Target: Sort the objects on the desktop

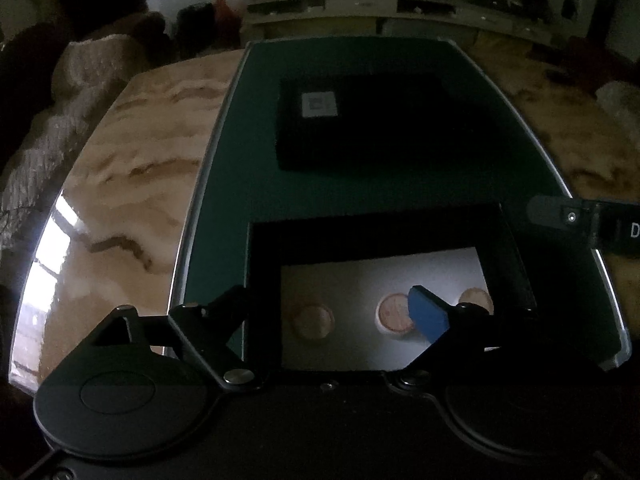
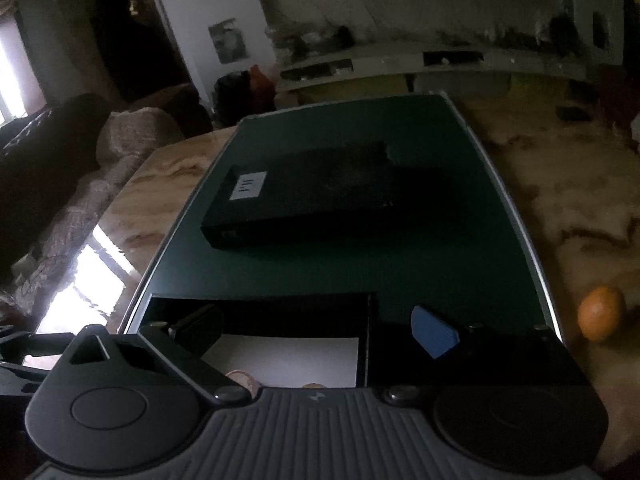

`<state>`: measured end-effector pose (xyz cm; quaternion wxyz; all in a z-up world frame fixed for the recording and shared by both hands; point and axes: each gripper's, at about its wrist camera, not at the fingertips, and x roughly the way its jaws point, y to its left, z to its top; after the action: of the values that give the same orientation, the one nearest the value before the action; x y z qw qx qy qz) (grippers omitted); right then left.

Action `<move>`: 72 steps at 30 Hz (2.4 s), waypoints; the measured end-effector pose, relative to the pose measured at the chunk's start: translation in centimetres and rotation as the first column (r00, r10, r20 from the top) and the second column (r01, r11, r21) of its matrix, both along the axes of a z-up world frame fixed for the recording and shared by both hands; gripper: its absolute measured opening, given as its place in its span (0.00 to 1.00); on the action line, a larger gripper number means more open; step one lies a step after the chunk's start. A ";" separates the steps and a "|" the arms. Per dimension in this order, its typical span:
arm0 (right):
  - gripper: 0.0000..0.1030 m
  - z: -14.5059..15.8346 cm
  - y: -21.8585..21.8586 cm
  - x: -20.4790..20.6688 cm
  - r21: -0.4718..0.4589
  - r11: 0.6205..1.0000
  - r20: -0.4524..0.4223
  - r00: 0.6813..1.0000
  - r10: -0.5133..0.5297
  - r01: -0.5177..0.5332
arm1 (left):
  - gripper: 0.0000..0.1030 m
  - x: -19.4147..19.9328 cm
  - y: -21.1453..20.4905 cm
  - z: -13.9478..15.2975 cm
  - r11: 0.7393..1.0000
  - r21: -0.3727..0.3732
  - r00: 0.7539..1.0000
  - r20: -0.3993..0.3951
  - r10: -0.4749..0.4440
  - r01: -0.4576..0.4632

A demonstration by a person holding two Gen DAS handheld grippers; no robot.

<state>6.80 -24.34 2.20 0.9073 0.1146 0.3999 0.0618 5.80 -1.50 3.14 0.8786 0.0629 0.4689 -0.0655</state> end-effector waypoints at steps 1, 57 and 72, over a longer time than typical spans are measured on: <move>1.00 -0.1 -0.3 0.3 0.012 1.000 -0.006 1.000 -0.004 0.004 | 0.90 0.2 0.0 0.0 1.000 0.002 1.000 0.002 -0.002 0.002; 1.00 -9.6 -4.6 27.9 0.010 0.998 -0.206 0.977 0.060 -0.059 | 0.98 30.3 2.4 -8.7 0.998 -0.021 0.990 -0.128 0.053 -0.056; 1.00 -10.5 -3.2 28.9 0.025 0.993 -0.219 0.969 0.115 -0.112 | 0.96 30.9 1.0 -9.8 0.999 -0.035 0.994 -0.108 0.017 -0.020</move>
<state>35.72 -27.58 -8.25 0.8516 0.1032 0.5036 0.1028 36.68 -0.46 -6.70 0.8535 0.0391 0.5150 -0.0691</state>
